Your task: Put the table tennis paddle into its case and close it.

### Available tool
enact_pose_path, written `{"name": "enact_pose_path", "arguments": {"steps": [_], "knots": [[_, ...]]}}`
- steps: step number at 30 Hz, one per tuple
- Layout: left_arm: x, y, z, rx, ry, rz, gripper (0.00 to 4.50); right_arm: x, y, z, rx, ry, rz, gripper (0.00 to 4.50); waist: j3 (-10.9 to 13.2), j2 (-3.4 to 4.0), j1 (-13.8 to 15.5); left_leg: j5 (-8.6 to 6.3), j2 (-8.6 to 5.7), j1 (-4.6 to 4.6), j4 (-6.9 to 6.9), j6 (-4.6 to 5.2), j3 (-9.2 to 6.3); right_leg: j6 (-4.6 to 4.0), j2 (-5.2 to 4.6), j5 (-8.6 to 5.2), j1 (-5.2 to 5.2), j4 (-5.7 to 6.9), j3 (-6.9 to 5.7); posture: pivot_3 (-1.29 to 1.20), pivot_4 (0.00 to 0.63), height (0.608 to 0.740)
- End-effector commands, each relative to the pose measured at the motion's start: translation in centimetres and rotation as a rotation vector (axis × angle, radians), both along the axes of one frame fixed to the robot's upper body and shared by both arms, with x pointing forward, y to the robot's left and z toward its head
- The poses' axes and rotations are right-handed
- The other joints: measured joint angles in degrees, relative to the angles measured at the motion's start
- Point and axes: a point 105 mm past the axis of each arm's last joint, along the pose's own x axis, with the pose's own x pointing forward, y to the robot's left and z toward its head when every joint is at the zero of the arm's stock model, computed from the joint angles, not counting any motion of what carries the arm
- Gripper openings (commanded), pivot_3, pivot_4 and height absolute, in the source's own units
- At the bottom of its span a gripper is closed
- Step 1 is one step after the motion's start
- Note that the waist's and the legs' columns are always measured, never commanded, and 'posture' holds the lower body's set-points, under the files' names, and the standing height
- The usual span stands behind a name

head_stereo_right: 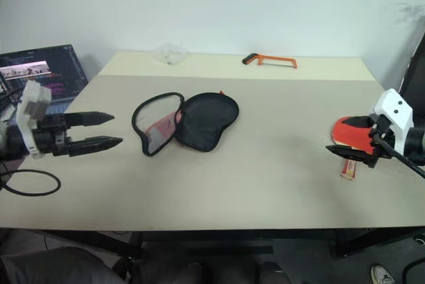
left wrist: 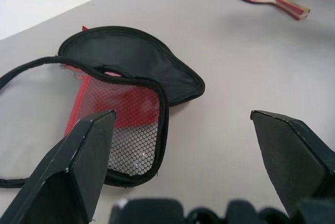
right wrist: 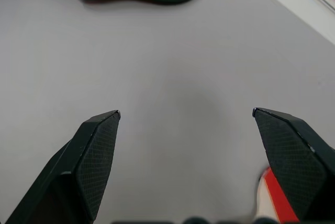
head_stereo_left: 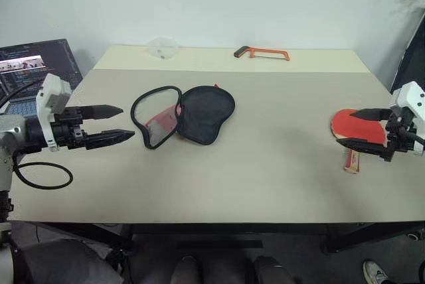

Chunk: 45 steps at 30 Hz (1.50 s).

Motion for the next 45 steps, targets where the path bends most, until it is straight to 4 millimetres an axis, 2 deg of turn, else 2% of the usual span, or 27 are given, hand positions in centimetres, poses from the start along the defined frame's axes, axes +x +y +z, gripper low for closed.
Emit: {"name": "enact_pose_path", "arguments": {"steps": [1, 7, 9, 11, 13, 16, 19, 22, 24, 27, 31, 33, 37, 45], "knots": [[0.1, 0.1, 1.7, 0.028, -0.059, 0.003, 4.5, 0.1, 1.0, 1.2, 0.01, -0.066, 0.024, 4.47, 0.0, 0.0, 0.0, 0.0, 0.0, 0.0, 0.0, 0.0, 0.0, 0.0, 0.0, 0.0, 0.0, 0.0, 0.01, 0.0, 0.15, 0.74], [0.7, 0.2, 1.4, 0.056, -0.077, 0.039, 4.5, 0.6, 1.8, 1.3, 0.042, -0.105, 0.038, 4.47, 0.0, 0.0, 0.0, 0.0, 0.0, -0.01, -0.01, 0.0, 0.0, 0.01, 0.01, 0.01, -0.01, 0.0, 0.01, 0.0, 0.15, 0.74], [2.0, 0.9, 1.3, 0.042, -0.105, 0.135, 4.5, 0.6, 2.4, 1.3, 0.045, -0.114, 0.062, 4.47, 0.0, 0.0, 0.0, 0.0, 0.0, -0.01, -0.01, 0.0, 0.0, 0.15, 0.01, 0.09, 0.0, 0.0, 0.0, 0.0, 0.15, 0.74], [3.6, 1.8, 0.2, -0.005, -0.089, 0.268, 4.5, 0.6, 3.1, 1.3, 0.053, -0.127, 0.078, 4.47, 0.0, 0.0, 0.1, 0.0, 0.0, -0.01, 0.0, 0.01, -0.01, 0.29, 0.01, 0.17, 0.0, 0.03, -0.01, 0.0, 0.15, 0.74], [4.5, 1.6, -0.8, -0.037, -0.067, 0.325, 4.5, 0.8, 3.4, 1.3, 0.059, -0.138, 0.079, 4.47, 0.0, 0.0, 0.1, 0.01, -0.01, 0.0, 0.04, 0.01, -0.03, 0.38, 0.01, 0.2, 0.03, 0.04, -0.01, 0.0, 0.15, 0.74], [3.6, -1.3, -3.6, -0.095, 0.054, 0.252, 4.5, 0.7, 4.1, 0.9, 0.061, -0.131, 0.097, 4.47, 0.0, -0.02, 0.1, 0.01, -0.04, -0.05, 0.07, 0.01, -0.02, 0.44, -0.01, 0.26, 0.05, -0.02, 0.01, 0.0, 0.15, 0.74], [2.0, -2.0, -6.9, -0.095, 0.159, 0.243, 4.5, 0.8, 4.0, 0.6, 0.046, -0.12, 0.099, 4.47, 0.0, -0.02, -0.1, -0.01, -0.05, -0.07, 0.02, 0.0, 0.02, 0.32, -0.04, 0.3, 0.03, -0.04, 0.06, 0.0, 0.15, 0.74], [1.2, -2.1, -8.4, -0.148, 0.216, 0.279, 4.5, 1.1, 4.0, 0.9, 0.046, -0.121, 0.094, 4.47, 0.0, -0.02, 0.0, -0.01, 0.02, -0.05, -0.02, 0.0, -0.09, 0.19, 0.06, 0.25, -0.01, 0.07, -0.03, 0.0, 0.15, 0.74], [0.7, -2.9, -9.0, -0.168, 0.247, 0.261, 4.5, 1.3, 4.0, 0.7, 0.041, -0.114, 0.093, 4.47, 0.0, -0.02, 0.0, 0.0, 0.02, -0.05, 0.0, 0.01, -0.15, 0.23, 0.08, 0.22, -0.01, 0.12, -0.07, 0.0, 0.15, 0.74], [0.7, -3.6, -10.2, -0.116, 0.229, 0.293, 4.5, 1.5, 4.2, 0.3, 0.025, -0.098, 0.098, 4.47, 0.0, -0.04, 0.0, 0.0, -0.02, -0.02, 0.06, 0.01, -0.13, 0.24, 0.02, 0.22, 0.06, 0.06, -0.03, 0.0, 0.15, 0.74], [3.2, -3.7, -10.1, -0.045, 0.068, 0.408, 4.5, 1.8, 4.1, 0.6, 0.014, -0.1, 0.092, 4.47, 0.0, -0.06, 0.3, 0.04, -0.17, 0.02, 0.1, 0.07, -0.12, 0.2, -0.14, 0.21, 0.21, -0.06, -0.01, 0.0, 0.15, 0.74], [3.8, -4.4, -9.9, -0.073, 0.053, 0.418, 4.5, 1.8, 3.9, 0.7, 0.009, -0.102, 0.084, 4.47, 0.0, -0.07, 0.4, 0.06, -0.23, 0.01, 0.12, 0.1, -0.11, 0.24, -0.19, 0.24, 0.23, -0.07, -0.01, 0.0, 0.15, 0.74], [4.3, -5.7, -10.9, -0.059, 0.061, 0.402, 4.5, 1.5, 3.9, 0.6, -0.002, -0.1, 0.08, 4.47, -0.1, -0.14, 0.5, 0.07, -0.22, 0.02, 0.11, 0.11, -0.11, 0.33, -0.19, 0.29, 0.27, -0.11, -0.02, 0.0, 0.15, 0.74], [6.3, -4.8, -11.3, 0.015, -0.031, 0.507, 4.5, 1.6, 3.6, 0.5, -0.02, -0.1, 0.06, 4.47, -0.1, -0.14, 0.5, 0.06, -0.21, 0.02, 0.06, 0.11, -0.17, 0.43, -0.12, 0.36, 0.25, -0.08, -0.06, 0.0, 0.15, 0.74]]}}
